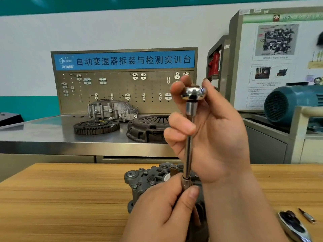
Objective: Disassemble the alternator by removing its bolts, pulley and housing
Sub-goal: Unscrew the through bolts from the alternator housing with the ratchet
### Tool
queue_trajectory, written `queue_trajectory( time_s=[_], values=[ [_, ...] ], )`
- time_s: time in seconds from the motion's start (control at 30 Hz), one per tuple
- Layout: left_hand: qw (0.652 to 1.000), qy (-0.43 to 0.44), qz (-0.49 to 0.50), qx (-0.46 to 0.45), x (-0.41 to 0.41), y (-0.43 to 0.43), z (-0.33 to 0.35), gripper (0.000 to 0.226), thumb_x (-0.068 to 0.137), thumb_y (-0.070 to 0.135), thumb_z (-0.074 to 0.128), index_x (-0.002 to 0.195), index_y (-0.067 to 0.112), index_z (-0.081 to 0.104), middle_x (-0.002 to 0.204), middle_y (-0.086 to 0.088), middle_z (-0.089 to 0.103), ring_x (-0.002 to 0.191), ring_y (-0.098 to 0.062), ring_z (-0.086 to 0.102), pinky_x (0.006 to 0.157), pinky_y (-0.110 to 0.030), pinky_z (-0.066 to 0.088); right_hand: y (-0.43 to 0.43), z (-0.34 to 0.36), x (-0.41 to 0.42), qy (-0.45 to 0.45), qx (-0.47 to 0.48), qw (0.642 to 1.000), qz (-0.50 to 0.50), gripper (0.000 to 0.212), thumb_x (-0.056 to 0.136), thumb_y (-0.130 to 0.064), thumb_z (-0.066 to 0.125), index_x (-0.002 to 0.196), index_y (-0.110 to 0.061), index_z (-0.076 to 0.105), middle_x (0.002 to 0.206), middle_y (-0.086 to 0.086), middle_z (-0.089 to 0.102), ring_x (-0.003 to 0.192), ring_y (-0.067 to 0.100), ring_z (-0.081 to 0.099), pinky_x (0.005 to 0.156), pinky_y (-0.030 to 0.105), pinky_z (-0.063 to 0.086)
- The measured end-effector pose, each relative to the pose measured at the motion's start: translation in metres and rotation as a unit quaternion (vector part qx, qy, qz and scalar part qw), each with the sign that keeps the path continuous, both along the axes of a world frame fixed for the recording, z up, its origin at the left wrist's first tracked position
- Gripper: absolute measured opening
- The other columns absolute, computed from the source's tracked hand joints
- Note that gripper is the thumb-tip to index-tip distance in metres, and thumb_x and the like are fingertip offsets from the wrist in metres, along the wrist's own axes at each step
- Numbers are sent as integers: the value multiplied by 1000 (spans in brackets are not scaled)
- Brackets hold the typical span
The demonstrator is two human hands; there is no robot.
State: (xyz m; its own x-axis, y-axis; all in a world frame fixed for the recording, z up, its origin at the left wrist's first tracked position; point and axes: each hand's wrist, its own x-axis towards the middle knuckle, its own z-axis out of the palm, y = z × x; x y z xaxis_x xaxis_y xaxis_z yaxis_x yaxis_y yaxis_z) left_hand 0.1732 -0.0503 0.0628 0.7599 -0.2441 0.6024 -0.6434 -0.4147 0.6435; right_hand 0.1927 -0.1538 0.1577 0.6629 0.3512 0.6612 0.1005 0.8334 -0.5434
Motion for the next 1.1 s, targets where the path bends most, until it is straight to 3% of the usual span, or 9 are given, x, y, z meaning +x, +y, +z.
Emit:
queue_trajectory(
  time_s=[0.1,0.23,0.43,0.6,0.67,0.73,0.8,0.97,1.1],
  values=[
    [1000,22,4,-7,-1,-1,2,41,72,69,31,102,50,52,78,26,66,83,6,60,66,-11,41,5,-1,0,-93,-26,979,-177,15,94,-28,44,98,-16,53,86,7,71,47,14,58,45,23,45],
    [999,47,-12,-24,1,-2,1,45,72,71,32,105,51,54,88,26,70,89,10,61,79,-17,48,12,-8,4,-259,-96,774,-569,14,96,-14,46,94,-24,55,84,3,63,61,23,61,55,30,48],
    [999,18,-29,-31,0,-1,-1,45,76,68,32,101,43,58,77,21,68,80,3,62,67,-17,42,8,-2,-1,-96,-12,976,-197,20,98,-27,34,103,-13,48,85,5,71,44,16,57,47,22,45],
    [999,25,-12,-33,0,-2,1,39,71,68,36,100,50,56,77,23,68,81,5,62,70,-14,45,4,-1,0,-91,-12,993,-78,17,93,-28,41,100,-18,53,88,6,71,46,13,58,46,21,45],
    [998,37,1,-41,-1,-2,0,29,75,62,42,97,50,56,72,25,67,76,9,61,66,-8,40,6,-3,0,-172,-61,933,-309,13,95,-19,45,97,-20,57,88,6,69,49,17,59,45,26,46],
    [998,48,1,-38,-2,-2,0,26,78,57,40,94,46,57,72,25,67,75,9,61,66,-7,38,9,-5,3,-269,-97,790,-542,13,96,-11,49,94,-20,58,78,1,61,51,20,57,48,34,48],
    [998,44,-6,-43,-2,-2,0,29,78,60,41,95,44,58,75,24,68,77,9,61,66,-8,39,10,-8,3,-299,-100,729,-607,13,96,-10,50,93,-21,57,76,-2,58,51,22,54,49,37,45],
    [998,26,-29,-55,-1,-1,-2,44,74,69,36,98,41,60,74,20,68,75,1,63,66,-15,45,7,-2,-1,-98,-31,963,-250,15,95,-25,44,101,-13,51,86,6,71,43,17,56,45,22,41],
    [999,14,-25,-32,0,-1,0,40,71,67,36,101,51,57,80,19,69,82,0,64,73,-23,48,1,-1,1,-53,4,998,-35,21,92,-30,38,102,-16,50,83,3,72,41,12,55,46,19,42]
  ],
)
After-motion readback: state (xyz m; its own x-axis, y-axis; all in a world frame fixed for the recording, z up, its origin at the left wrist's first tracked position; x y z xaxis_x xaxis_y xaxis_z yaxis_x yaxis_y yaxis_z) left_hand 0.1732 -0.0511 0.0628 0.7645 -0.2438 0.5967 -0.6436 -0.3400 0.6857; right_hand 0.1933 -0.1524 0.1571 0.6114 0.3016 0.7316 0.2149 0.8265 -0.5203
